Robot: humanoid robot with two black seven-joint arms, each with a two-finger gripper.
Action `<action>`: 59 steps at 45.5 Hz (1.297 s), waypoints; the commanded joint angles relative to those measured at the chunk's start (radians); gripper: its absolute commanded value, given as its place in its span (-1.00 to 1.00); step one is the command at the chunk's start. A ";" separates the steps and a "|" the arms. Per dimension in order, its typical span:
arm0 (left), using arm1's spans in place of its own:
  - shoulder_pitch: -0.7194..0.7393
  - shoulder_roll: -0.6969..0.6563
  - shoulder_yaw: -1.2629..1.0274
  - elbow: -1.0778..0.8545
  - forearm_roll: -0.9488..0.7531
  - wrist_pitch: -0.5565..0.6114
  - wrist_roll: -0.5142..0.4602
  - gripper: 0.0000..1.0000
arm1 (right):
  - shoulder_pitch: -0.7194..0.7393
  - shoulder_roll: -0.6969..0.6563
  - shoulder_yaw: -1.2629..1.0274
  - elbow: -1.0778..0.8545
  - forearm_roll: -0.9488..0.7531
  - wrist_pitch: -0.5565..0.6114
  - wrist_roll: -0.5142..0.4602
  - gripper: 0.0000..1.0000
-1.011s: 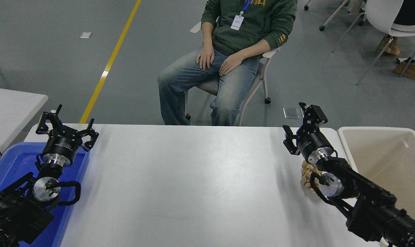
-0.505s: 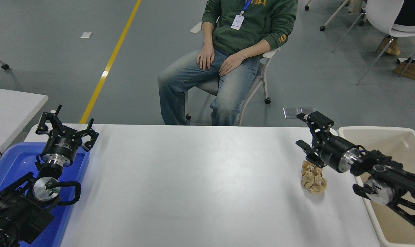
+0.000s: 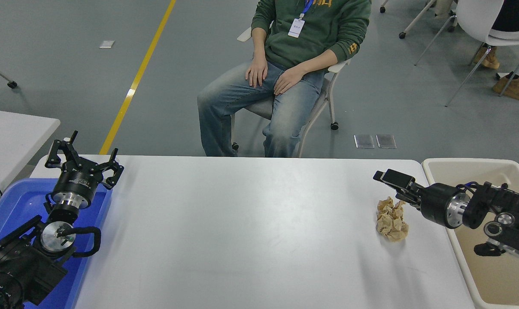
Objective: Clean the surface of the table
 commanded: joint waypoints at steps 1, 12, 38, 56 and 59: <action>0.000 0.000 0.000 0.000 0.000 0.000 0.000 1.00 | 0.177 0.100 -0.256 -0.118 -0.100 -0.032 -0.020 0.98; 0.000 0.000 0.000 0.000 0.000 0.000 0.000 1.00 | 0.205 0.280 -0.431 -0.285 -0.102 -0.066 -0.021 0.98; 0.000 0.000 0.000 -0.001 0.000 0.000 0.000 1.00 | 0.177 0.335 -0.487 -0.437 -0.039 -0.095 -0.073 0.98; 0.000 0.000 0.000 0.000 0.000 0.000 0.000 1.00 | 0.157 0.297 -0.416 -0.305 0.292 -0.095 -0.190 0.98; 0.000 0.000 0.000 0.000 0.000 0.000 0.000 1.00 | 0.152 0.300 -0.416 -0.307 0.292 -0.097 -0.190 0.98</action>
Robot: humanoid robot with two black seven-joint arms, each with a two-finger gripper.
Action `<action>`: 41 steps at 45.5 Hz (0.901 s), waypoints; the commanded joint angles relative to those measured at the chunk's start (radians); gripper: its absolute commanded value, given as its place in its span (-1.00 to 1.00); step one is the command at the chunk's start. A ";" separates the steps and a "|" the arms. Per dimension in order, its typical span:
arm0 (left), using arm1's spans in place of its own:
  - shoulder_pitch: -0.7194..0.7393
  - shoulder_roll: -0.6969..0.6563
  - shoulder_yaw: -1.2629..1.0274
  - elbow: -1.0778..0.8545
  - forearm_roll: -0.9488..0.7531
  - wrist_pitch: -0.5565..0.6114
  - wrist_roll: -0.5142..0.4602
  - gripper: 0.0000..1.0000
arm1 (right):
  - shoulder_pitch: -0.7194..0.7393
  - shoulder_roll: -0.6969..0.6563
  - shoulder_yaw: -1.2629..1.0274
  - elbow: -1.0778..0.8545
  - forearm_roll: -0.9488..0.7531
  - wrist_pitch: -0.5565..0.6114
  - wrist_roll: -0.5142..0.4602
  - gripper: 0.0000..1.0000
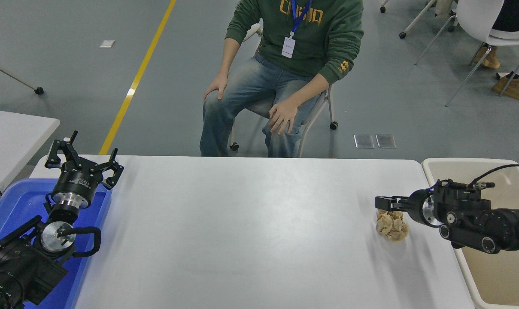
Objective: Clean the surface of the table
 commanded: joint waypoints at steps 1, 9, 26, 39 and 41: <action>0.000 0.000 0.000 0.000 0.000 0.000 0.000 1.00 | -0.011 -0.002 0.032 0.038 0.118 -0.001 -0.045 0.98; 0.000 0.000 0.000 0.000 0.000 0.000 0.000 1.00 | -0.034 0.014 0.027 0.025 0.086 -0.010 -0.037 0.98; 0.000 0.000 0.000 0.000 0.000 0.000 0.000 1.00 | -0.085 0.042 0.032 0.006 0.003 -0.053 -0.034 0.98; 0.000 0.000 0.000 0.000 0.000 0.000 0.000 1.00 | -0.126 0.054 0.018 -0.023 -0.017 -0.130 -0.031 0.98; 0.000 0.000 0.000 0.000 0.000 0.000 0.000 1.00 | -0.135 0.063 0.016 -0.031 -0.018 -0.137 -0.031 0.98</action>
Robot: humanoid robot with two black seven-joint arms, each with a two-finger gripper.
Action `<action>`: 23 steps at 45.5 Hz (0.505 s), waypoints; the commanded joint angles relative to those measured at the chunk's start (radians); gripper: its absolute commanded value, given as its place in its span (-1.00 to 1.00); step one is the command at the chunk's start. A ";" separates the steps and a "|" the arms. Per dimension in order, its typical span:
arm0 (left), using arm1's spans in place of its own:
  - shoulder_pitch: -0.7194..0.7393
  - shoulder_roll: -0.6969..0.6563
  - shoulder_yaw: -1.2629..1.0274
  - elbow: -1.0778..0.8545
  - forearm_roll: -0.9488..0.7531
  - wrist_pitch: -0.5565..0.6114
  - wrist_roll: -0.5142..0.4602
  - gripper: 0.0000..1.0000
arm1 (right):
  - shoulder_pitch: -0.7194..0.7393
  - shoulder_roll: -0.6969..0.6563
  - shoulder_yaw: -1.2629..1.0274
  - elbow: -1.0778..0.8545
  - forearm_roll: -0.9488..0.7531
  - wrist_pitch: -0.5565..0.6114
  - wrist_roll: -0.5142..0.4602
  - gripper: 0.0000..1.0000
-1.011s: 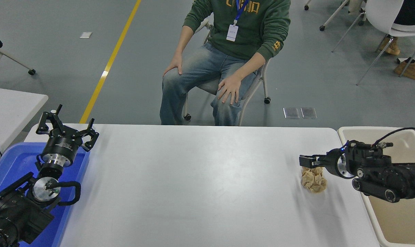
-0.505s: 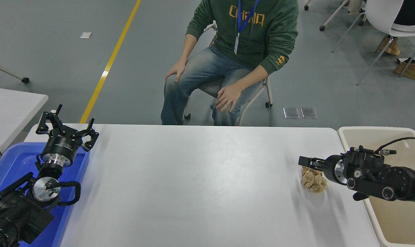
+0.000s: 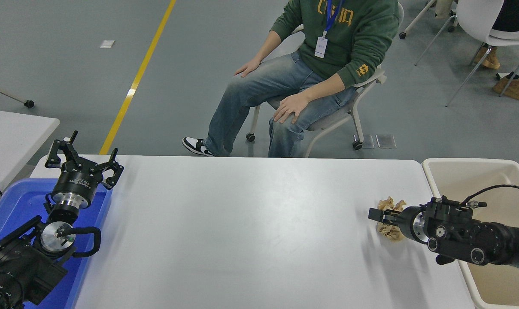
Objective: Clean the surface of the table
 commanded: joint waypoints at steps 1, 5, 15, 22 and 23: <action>0.000 0.000 0.000 0.001 0.000 0.000 0.000 1.00 | -0.038 0.024 -0.006 -0.029 -0.013 -0.051 0.001 0.98; 0.000 0.000 0.000 0.001 0.000 0.000 0.000 1.00 | -0.042 0.044 -0.007 -0.040 -0.014 -0.056 0.003 0.97; 0.000 0.000 0.000 0.001 0.000 0.000 0.000 1.00 | -0.055 0.049 -0.014 -0.051 -0.016 -0.079 0.015 0.62; 0.000 0.000 0.000 -0.001 0.000 0.000 0.000 1.00 | -0.059 0.050 -0.024 -0.052 -0.045 -0.083 0.030 -0.26; 0.000 0.000 0.000 0.001 0.000 0.000 0.000 1.00 | -0.061 0.050 -0.024 -0.052 -0.045 -0.083 0.030 -0.46</action>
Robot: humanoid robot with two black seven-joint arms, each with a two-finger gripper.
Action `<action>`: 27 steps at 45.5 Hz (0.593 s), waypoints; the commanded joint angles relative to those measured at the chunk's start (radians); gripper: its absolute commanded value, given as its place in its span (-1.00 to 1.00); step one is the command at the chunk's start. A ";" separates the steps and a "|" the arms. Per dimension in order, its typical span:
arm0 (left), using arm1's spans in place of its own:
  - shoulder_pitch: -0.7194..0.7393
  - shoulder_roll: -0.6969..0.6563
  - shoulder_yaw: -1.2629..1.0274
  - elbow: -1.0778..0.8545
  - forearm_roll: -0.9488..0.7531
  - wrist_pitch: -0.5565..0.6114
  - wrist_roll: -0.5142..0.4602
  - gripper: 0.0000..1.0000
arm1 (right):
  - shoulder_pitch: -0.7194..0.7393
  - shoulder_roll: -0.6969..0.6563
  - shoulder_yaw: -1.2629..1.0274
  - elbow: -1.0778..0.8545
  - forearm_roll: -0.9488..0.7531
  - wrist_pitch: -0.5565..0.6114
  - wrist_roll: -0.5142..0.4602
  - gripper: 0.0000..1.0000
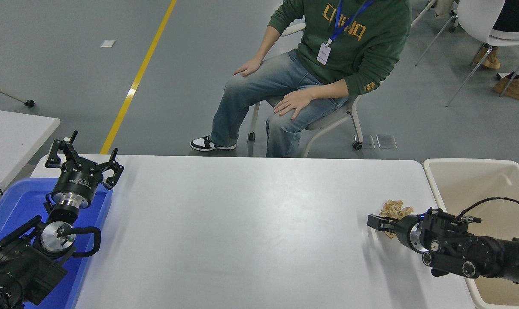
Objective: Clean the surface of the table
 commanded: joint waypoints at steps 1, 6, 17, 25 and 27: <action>0.000 0.000 0.000 -0.001 0.000 0.000 0.000 1.00 | -0.012 0.007 -0.010 -0.008 -0.027 -0.015 0.013 -0.56; 0.000 0.000 0.000 0.000 0.000 0.000 0.000 1.00 | -0.013 0.007 -0.010 -0.005 -0.028 -0.020 0.021 -0.99; 0.000 0.000 0.000 0.000 0.000 0.000 0.000 1.00 | -0.002 0.005 0.013 -0.003 -0.013 -0.074 0.027 -1.00; 0.000 0.000 0.000 -0.001 0.000 0.000 0.000 1.00 | 0.019 -0.044 0.046 0.034 -0.008 -0.068 0.030 -1.00; 0.000 0.000 0.000 0.000 0.000 0.000 0.000 1.00 | 0.031 -0.068 0.052 0.061 -0.008 -0.063 0.030 -1.00</action>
